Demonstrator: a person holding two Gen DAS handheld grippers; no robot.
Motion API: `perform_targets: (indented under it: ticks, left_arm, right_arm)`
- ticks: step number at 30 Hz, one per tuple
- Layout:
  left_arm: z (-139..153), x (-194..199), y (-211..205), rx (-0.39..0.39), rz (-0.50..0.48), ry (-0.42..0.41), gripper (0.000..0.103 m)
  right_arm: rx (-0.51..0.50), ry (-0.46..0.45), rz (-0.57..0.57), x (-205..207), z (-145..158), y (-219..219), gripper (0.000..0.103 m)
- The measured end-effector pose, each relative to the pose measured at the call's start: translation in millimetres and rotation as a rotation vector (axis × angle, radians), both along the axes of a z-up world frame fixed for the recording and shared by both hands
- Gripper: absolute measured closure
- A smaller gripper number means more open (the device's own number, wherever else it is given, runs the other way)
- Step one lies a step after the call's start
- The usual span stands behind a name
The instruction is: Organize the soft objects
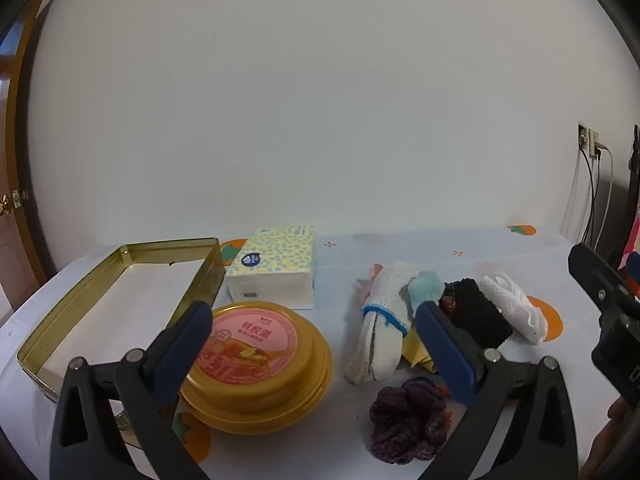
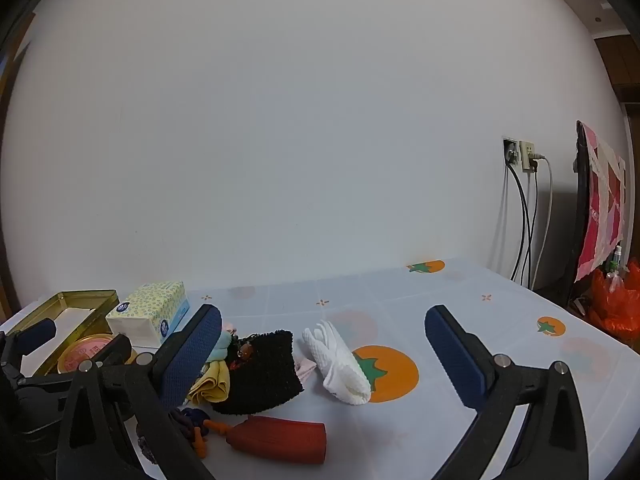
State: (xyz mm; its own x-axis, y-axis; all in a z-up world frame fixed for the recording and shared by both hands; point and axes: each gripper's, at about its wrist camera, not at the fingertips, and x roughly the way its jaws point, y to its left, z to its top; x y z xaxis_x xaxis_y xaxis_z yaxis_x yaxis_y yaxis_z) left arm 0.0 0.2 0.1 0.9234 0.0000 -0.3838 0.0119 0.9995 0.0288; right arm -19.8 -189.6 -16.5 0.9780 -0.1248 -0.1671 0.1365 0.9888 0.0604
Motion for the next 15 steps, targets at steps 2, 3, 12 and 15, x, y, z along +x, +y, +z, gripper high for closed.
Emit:
perform_targets:
  ticks: [2, 3, 12, 15]
  left_arm:
    - [-0.1, 0.0, -0.4, 0.007, -0.001, -0.002, 0.000]
    - [-0.1, 0.1, -0.4, 0.007, -0.001, -0.001, 0.000]
    - [0.9, 1.2, -3.5, 0.004, 0.001, -0.002, 0.000]
    - [2.1, 0.4, -4.4, 0.001, 0.003, -0.002, 0.000]
  right_arm:
    - [0.001, -0.002, 0.001, 0.2, -0.2, -0.1, 0.000]
    - [0.001, -0.001, 0.001, 0.4, -0.4, -0.1, 0.000]
    - [0.005, 0.000, -0.003, -0.4, -1.3, -0.4, 0.000]
    - [0.006, 0.002, -0.003, 0.6, -1.3, -0.3, 0.000]
